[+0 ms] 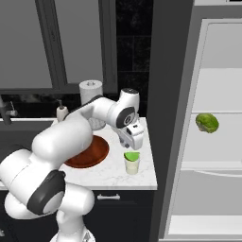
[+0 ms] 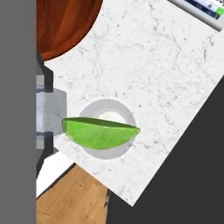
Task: Grab a lemon wedge from the fridge and one ice cube from the ice bowl, and put them in the glass of lemonade.
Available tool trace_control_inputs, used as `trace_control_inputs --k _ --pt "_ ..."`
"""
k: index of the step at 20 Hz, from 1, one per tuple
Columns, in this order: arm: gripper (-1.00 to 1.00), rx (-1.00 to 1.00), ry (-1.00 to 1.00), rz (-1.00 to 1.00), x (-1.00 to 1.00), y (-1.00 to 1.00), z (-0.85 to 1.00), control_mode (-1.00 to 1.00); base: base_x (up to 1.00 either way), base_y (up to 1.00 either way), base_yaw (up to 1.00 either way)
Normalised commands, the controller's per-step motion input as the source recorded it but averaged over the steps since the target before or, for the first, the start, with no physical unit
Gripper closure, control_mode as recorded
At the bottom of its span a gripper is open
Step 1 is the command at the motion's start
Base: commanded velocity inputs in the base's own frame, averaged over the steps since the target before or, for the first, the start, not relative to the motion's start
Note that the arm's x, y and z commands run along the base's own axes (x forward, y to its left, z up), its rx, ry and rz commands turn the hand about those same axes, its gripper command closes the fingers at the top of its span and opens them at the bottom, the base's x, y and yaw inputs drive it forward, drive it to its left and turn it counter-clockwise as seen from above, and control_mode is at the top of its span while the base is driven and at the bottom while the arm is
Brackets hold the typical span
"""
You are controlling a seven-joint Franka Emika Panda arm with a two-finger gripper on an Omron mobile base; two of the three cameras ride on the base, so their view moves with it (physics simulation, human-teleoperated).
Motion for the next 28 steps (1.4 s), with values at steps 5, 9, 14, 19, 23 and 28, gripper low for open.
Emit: trace_control_inputs --k 5,9,14,19,23,28 --pt "1.0 -0.01 0.0 -0.03 0.13 0.0 -0.36 -1.0 0.0 0.0 0.0" --pt "1.0 0.0 0.0 0.0 0.11 -0.07 -0.12 -1.0 0.0 0.0 0.0" --pt "1.0 0.0 0.0 0.0 0.09 -0.19 0.0 -1.0 0.0 0.0 0.0" --pt "1.0 0.0 0.0 0.0 0.02 -0.03 0.0 -1.0 0.0 0.0 0.0" --pt "1.0 0.0 0.0 0.0 0.0 -0.12 0.0 -1.0 0.0 0.0 0.0" --pt "1.0 0.0 -0.02 -0.07 -0.01 0.0 0.0 -1.0 0.0 0.0 0.0"
